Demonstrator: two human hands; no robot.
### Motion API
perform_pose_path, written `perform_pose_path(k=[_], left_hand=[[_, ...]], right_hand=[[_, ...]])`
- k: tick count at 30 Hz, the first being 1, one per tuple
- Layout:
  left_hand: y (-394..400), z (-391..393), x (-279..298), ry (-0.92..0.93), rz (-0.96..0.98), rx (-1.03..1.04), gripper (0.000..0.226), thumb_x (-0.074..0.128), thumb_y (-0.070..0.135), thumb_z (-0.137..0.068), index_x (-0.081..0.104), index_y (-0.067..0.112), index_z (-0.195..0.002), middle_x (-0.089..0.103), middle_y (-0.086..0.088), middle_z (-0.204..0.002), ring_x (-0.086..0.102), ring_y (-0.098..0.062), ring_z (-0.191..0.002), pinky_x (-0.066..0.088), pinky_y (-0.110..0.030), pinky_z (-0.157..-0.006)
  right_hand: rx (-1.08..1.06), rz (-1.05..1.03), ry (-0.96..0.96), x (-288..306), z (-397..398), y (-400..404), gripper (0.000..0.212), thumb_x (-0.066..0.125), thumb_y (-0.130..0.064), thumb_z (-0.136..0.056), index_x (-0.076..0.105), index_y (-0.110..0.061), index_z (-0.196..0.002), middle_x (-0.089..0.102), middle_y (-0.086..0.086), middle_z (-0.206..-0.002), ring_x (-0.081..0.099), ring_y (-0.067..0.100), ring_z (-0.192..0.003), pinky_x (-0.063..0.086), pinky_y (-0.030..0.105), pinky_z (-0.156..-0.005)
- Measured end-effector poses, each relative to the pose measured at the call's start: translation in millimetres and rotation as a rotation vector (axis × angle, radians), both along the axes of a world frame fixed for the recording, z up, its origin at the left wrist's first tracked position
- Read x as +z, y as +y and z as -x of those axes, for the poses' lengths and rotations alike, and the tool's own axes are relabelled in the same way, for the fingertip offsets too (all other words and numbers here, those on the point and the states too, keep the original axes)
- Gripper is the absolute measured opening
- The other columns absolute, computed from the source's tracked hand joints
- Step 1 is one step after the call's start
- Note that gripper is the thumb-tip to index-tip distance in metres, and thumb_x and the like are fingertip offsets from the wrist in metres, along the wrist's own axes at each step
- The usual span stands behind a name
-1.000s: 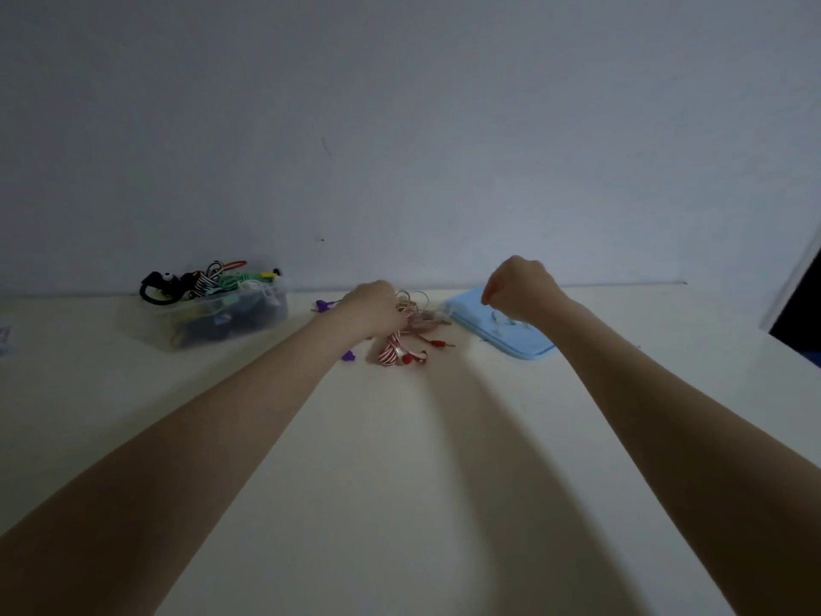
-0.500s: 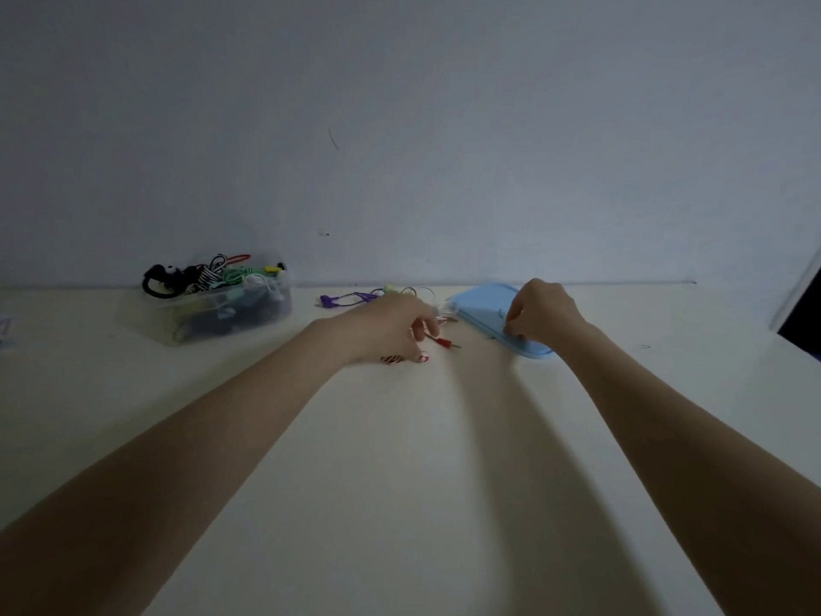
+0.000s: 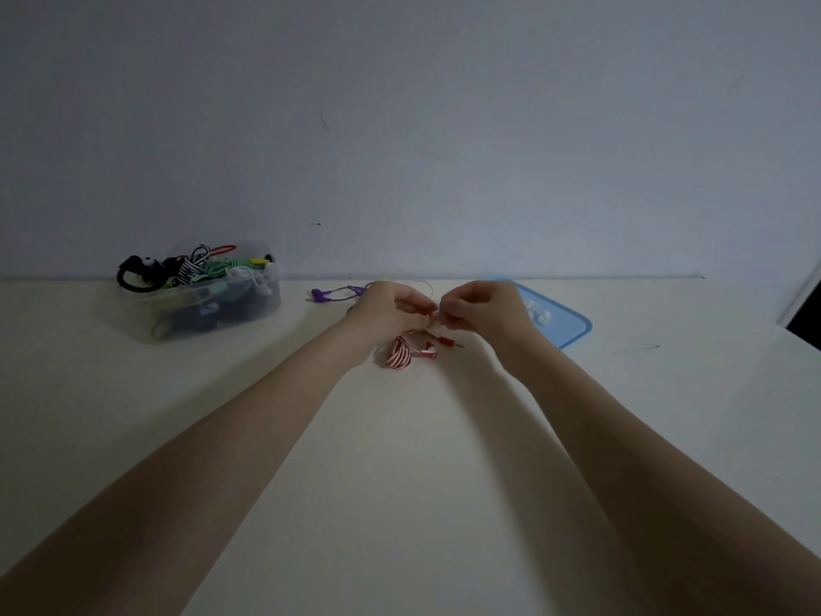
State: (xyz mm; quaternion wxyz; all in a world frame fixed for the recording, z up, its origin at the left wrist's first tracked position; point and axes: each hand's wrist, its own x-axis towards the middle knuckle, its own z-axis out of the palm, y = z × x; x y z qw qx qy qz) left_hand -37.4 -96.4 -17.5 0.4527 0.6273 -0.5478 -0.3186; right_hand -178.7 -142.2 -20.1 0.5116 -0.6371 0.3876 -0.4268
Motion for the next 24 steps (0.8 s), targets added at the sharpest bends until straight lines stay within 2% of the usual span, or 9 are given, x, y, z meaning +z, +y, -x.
perform_pose_path(k=[2,4,8,11,15,19,24], left_hand=[[-2,-2,-4,-0.018,0.023,0.019,0.027,0.062,-0.009,-0.079,0.065,0.001,-0.104,0.064,-0.004,-0.082,0.061,-0.012,-0.081,0.048,-0.024,-0.087],[-4,-3,-7,-0.051,0.062,0.043,0.023,0.065,-0.006,-0.078,0.066,0.01,-0.095,0.066,-0.008,-0.088,0.061,-0.014,-0.086,0.047,-0.026,-0.09],[-12,-7,-13,-0.166,0.132,0.119,0.02,0.074,0.007,-0.074,0.064,0.023,-0.08,0.07,-0.006,-0.088,0.065,-0.014,-0.083,0.049,-0.027,-0.085],[-13,-5,-19,-0.222,0.212,0.134,0.015,0.071,0.005,-0.077,0.066,0.015,-0.087,0.071,-0.004,-0.087,0.063,-0.004,-0.073,0.049,-0.02,-0.079],[-11,-2,-20,-0.472,0.354,0.174,0.019,0.064,0.007,-0.082,0.066,0.014,-0.1,0.067,0.007,-0.082,0.063,-0.009,-0.079,0.048,-0.024,-0.076],[-9,-7,-15,-0.491,0.381,0.159,0.023,0.067,0.013,-0.083,0.065,0.012,-0.105,0.068,0.0,-0.088,0.059,-0.01,-0.077,0.045,-0.023,-0.077],[-7,-10,-17,-0.507,0.361,0.172,0.026,0.07,0.014,-0.079,0.066,0.013,-0.105,0.068,-0.001,-0.086,0.054,-0.009,-0.073,0.043,-0.023,-0.073]], right_hand=[[-0.011,-0.069,-0.09,-8,-8,0,0.012,0.063,0.005,-0.082,0.063,-0.003,-0.073,0.065,0.01,-0.066,0.063,0.013,-0.053,0.056,0.02,-0.058],[-0.012,-0.08,-0.137,-15,-12,-1,0.007,0.062,0.003,-0.083,0.064,0.0,-0.077,0.066,0.011,-0.066,0.063,0.011,-0.053,0.054,0.019,-0.055],[0.009,-0.005,-0.087,-21,-14,-9,0.006,0.064,-0.001,-0.083,0.069,0.0,-0.085,0.069,0.013,-0.076,0.064,0.013,-0.065,0.052,0.021,-0.065],[0.054,-0.019,-0.112,-22,-14,-13,0.006,0.065,0.0,-0.082,0.069,-0.004,-0.082,0.069,0.012,-0.077,0.065,0.013,-0.068,0.053,0.02,-0.067],[0.106,-0.045,-0.169,-23,-13,-16,0.009,0.063,0.001,-0.083,0.069,-0.005,-0.08,0.069,0.013,-0.077,0.065,0.016,-0.068,0.052,0.02,-0.064],[0.133,-0.075,-0.2,-21,-12,-14,0.008,0.064,0.0,-0.082,0.069,-0.006,-0.08,0.069,0.015,-0.082,0.064,0.023,-0.078,0.052,0.027,-0.073],[0.169,-0.077,-0.196,-19,-13,-12,0.009,0.065,-0.001,-0.081,0.07,-0.008,-0.079,0.071,0.008,-0.078,0.065,0.02,-0.077,0.051,0.028,-0.077]])
